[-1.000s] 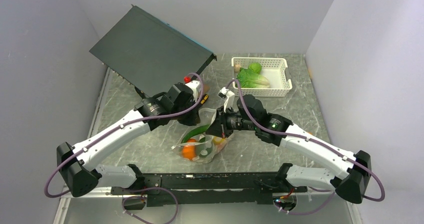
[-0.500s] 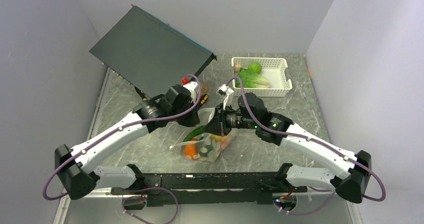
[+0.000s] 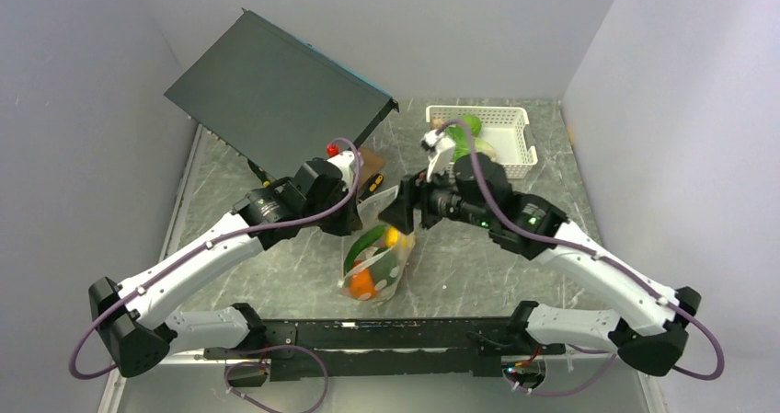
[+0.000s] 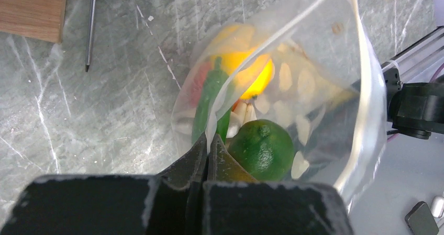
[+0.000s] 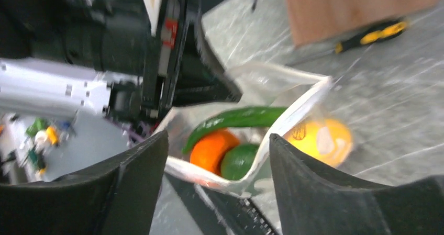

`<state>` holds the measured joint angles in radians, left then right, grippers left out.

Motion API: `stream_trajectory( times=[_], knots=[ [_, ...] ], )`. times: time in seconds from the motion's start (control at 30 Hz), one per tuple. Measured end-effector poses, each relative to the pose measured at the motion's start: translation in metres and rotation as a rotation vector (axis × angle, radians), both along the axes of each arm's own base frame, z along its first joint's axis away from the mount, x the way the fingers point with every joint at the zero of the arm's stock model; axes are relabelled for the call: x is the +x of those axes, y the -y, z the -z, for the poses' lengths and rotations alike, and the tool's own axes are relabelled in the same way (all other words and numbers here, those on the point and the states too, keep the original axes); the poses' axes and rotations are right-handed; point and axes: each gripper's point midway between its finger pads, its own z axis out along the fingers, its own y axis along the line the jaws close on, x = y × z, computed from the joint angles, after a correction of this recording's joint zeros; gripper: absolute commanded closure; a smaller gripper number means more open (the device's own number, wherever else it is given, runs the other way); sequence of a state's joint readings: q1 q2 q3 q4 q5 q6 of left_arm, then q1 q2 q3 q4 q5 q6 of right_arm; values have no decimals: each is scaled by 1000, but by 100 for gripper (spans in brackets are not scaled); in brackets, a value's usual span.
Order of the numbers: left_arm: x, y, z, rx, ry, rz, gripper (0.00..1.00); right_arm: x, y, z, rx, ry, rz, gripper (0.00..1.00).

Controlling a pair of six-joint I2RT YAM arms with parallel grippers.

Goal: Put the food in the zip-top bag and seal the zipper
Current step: Adjust the zipper food storage bag at the center of the board, then pick up the fake vegetable from the bin.

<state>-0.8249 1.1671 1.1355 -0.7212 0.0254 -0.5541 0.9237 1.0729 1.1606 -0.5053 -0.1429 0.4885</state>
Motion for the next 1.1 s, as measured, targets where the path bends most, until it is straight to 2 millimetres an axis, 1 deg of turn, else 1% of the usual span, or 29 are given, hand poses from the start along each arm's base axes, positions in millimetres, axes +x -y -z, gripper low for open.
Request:
stream_trajectory(
  times=[0.03,0.1,0.17,0.23,0.27,0.33,0.37,0.4,0.43,0.5,0.63,0.7,0.77,0.8,0.87,0.93,1.03,1.1],
  knots=[
    [-1,-1,-2,-3,4,0,100,7,6,-14,4,35,36,18],
    [-1,-2,-4,-4,9,-2,100,24,19,-41,18,102,131,15],
    [-1,-3,-6,-3,12,0,100,46,37,-59,28,150,240,12],
    [-2,-4,-5,4,13,5,100,75,62,-64,25,168,365,11],
    [-2,-4,-5,7,12,7,100,94,77,-60,9,163,437,11],
    [-3,-4,-5,7,10,10,100,134,109,-47,-27,141,581,11],
    [-3,-4,-5,5,8,13,100,152,121,-40,-45,131,635,11],
    [-4,-3,-5,2,8,15,100,173,133,-27,-74,114,695,12],
    [-5,-3,-6,-2,7,19,100,189,140,-14,-101,97,727,13],
    [-7,-2,-8,-11,7,27,100,223,148,24,-175,42,773,18],
    [-10,-2,-13,-31,11,42,100,272,155,98,-276,-77,790,41],
    [-11,-1,-15,-40,13,48,100,291,156,124,-276,-129,779,48],
    [-12,0,-16,-49,16,53,100,309,155,139,-256,-159,759,50],
    [-12,0,-16,-55,18,55,100,317,154,142,-245,-164,750,51],
    [-13,1,-17,-61,21,58,100,336,151,145,-209,-156,729,53],
    [-13,2,-17,-66,23,61,100,350,145,145,-186,-140,710,55],
    [-12,2,-18,-69,25,62,100,364,141,151,-187,-132,700,55],
    [-12,3,-18,-70,27,62,100,364,144,161,-210,-142,707,55]
  ],
)
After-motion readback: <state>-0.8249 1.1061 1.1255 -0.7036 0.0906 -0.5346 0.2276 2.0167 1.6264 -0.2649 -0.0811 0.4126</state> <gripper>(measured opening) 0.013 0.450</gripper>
